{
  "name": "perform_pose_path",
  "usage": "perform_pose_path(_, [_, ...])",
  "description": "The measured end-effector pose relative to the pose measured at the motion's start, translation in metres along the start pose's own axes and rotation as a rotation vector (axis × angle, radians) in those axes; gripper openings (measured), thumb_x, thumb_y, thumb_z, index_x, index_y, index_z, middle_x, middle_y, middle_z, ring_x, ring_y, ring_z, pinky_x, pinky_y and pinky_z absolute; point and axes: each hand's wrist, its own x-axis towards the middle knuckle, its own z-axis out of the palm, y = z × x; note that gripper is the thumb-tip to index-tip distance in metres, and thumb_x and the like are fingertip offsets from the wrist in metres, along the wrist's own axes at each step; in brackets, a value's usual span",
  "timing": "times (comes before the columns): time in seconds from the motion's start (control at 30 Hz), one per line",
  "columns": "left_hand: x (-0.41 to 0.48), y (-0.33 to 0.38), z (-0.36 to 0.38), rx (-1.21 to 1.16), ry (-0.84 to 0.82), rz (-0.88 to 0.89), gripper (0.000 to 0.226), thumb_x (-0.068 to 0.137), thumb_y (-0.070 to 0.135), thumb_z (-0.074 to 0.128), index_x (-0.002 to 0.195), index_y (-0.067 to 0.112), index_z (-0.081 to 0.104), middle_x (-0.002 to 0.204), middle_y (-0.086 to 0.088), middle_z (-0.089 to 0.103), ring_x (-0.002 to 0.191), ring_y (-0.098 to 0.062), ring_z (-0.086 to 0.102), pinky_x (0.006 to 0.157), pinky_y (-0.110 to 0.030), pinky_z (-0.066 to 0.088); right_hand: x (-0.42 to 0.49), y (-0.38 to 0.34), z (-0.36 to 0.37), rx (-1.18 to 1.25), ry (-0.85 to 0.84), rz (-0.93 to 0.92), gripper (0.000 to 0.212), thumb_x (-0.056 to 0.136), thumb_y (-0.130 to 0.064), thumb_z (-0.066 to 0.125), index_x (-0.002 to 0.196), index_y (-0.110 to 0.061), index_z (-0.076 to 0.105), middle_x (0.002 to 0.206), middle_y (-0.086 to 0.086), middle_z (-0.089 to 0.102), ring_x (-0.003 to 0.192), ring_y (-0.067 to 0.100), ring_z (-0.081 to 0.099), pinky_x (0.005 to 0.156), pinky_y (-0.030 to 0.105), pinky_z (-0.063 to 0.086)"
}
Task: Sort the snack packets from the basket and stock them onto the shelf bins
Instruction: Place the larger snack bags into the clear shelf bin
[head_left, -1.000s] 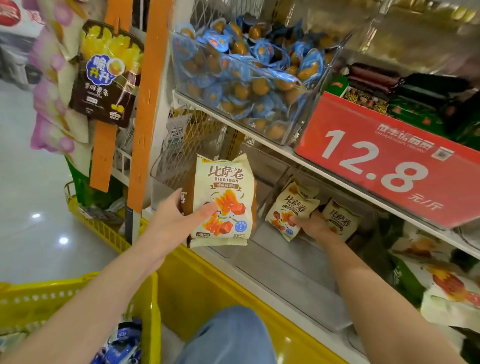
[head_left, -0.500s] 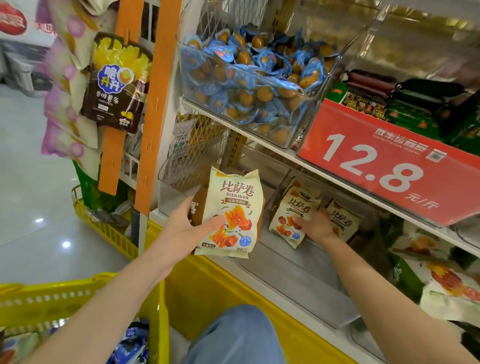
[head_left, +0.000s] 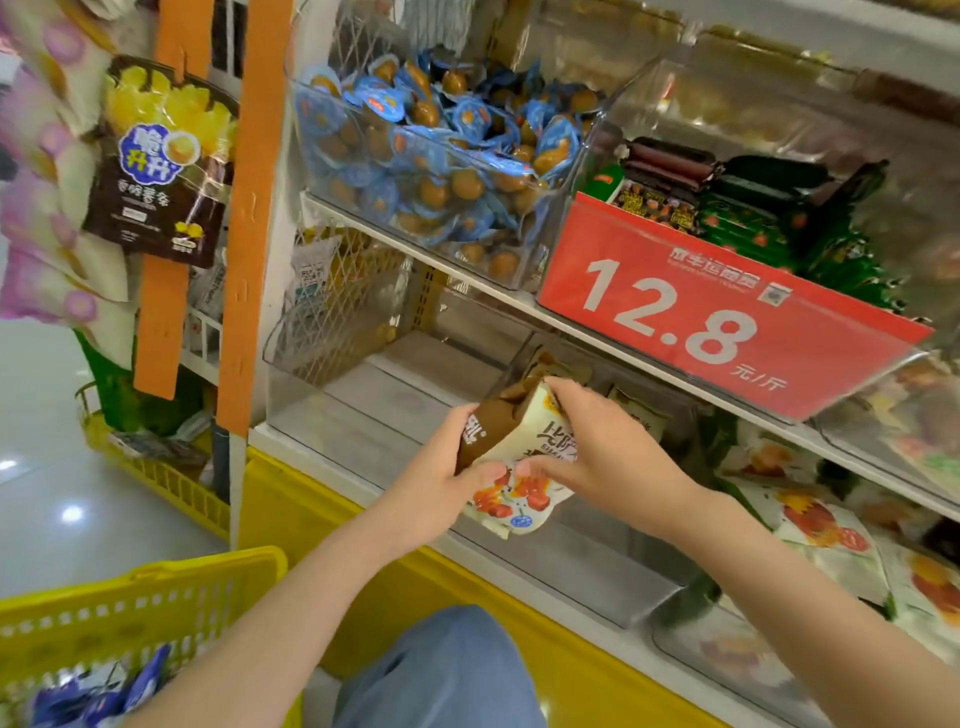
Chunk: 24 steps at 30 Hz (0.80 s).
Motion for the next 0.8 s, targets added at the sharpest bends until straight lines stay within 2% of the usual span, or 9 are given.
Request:
perform_pose_path(0.07, [0.014, 0.004, 0.011, 0.018, -0.035, 0.029, 0.045, 0.09, 0.008, 0.056, 0.126, 0.027, 0.038, 0.114, 0.009, 0.059, 0.096, 0.004, 0.061, 0.072, -0.011, 0.05, -0.005, 0.014, -0.004, -0.008, 0.037, 0.131, 0.078, 0.072, -0.049, 0.071, 0.136, -0.021, 0.036, 0.12, -0.004, 0.055, 0.11, 0.014, 0.052, 0.091, 0.029, 0.047])
perform_pose_path(0.13, [0.028, 0.007, 0.022, 0.065, -0.025, 0.08, 0.047, 0.089, 0.011, 0.06, 0.126, 0.029, 0.037, 0.119, 0.006, 0.055, 0.103, 0.001, 0.058, 0.077, -0.015, 0.051, -0.016, 0.029, -0.006, -0.029, 0.135, 0.207, 0.076, 0.071, -0.052, 0.069, 0.133, -0.02, 0.038, 0.114, -0.004, 0.057, 0.107, 0.015, 0.051, 0.087, 0.028, 0.047])
perform_pose_path(0.2, [0.042, 0.005, 0.03, 0.236, 0.047, 0.164, 0.052, 0.088, 0.017, 0.061, 0.132, 0.028, 0.036, 0.13, 0.004, 0.049, 0.117, -0.005, 0.049, 0.094, -0.023, 0.048, -0.029, 0.042, -0.007, -0.103, 0.287, 0.207, 0.073, 0.071, -0.052, 0.069, 0.13, -0.017, 0.044, 0.11, -0.001, 0.058, 0.103, 0.019, 0.051, 0.086, 0.029, 0.041])
perform_pose_path(0.27, [0.05, -0.006, 0.032, 0.496, 0.102, 0.219, 0.054, 0.089, 0.026, 0.059, 0.138, 0.024, 0.034, 0.136, 0.003, 0.045, 0.125, -0.01, 0.043, 0.104, -0.029, 0.04, -0.039, 0.056, -0.004, -0.219, 0.348, 0.198, 0.071, 0.071, -0.055, 0.066, 0.127, -0.014, 0.049, 0.108, 0.003, 0.061, 0.1, 0.024, 0.054, 0.086, 0.034, 0.042])
perform_pose_path(0.37, [0.044, -0.033, 0.026, 0.865, -0.024, 0.162, 0.043, 0.093, 0.047, 0.043, 0.131, 0.028, 0.044, 0.126, 0.007, 0.057, 0.111, -0.01, 0.054, 0.095, -0.031, 0.045, -0.039, 0.079, 0.012, -0.317, 0.166, 0.344, 0.069, 0.075, -0.055, 0.065, 0.13, -0.017, 0.045, 0.117, 0.004, 0.06, 0.108, 0.024, 0.053, 0.093, 0.035, 0.041])
perform_pose_path(0.47, [0.034, -0.051, 0.024, 1.177, -0.091, 0.276, 0.045, 0.095, 0.052, 0.028, 0.102, 0.027, 0.064, 0.095, 0.007, 0.068, 0.087, -0.009, 0.06, 0.09, -0.031, 0.043, -0.02, 0.107, 0.038, -0.435, -0.005, 0.432, 0.062, 0.083, -0.05, 0.061, 0.133, -0.02, 0.04, 0.128, 0.005, 0.055, 0.119, 0.024, 0.05, 0.104, 0.035, 0.035])
perform_pose_path(0.57, [0.033, -0.056, 0.023, 1.175, -0.076, 0.341, 0.046, 0.097, 0.048, 0.028, 0.097, 0.024, 0.067, 0.093, 0.006, 0.069, 0.087, -0.01, 0.06, 0.09, -0.031, 0.042, 0.005, 0.134, 0.051, -0.46, -0.064, 0.499, 0.05, 0.087, -0.039, 0.06, 0.128, -0.019, 0.042, 0.132, 0.008, 0.051, 0.12, 0.026, 0.048, 0.105, 0.035, 0.037])
perform_pose_path(0.63, [0.033, -0.058, 0.021, 1.164, -0.102, 0.374, 0.045, 0.097, 0.047, 0.027, 0.098, 0.024, 0.066, 0.096, 0.007, 0.068, 0.088, -0.009, 0.059, 0.089, -0.03, 0.041, 0.016, 0.149, 0.056, -0.382, -0.071, 0.556, 0.044, 0.089, -0.032, 0.06, 0.126, -0.017, 0.043, 0.131, 0.008, 0.051, 0.119, 0.026, 0.049, 0.103, 0.033, 0.04])
perform_pose_path(0.8, [0.034, -0.065, 0.017, 1.15, -0.127, 0.425, 0.041, 0.098, 0.042, 0.024, 0.101, 0.026, 0.061, 0.1, 0.008, 0.065, 0.091, -0.007, 0.056, 0.084, -0.025, 0.034, 0.031, 0.171, 0.053, -0.172, -0.181, 0.629, 0.054, 0.086, -0.03, 0.065, 0.131, -0.016, 0.038, 0.133, 0.01, 0.048, 0.122, 0.028, 0.048, 0.102, 0.039, 0.041])
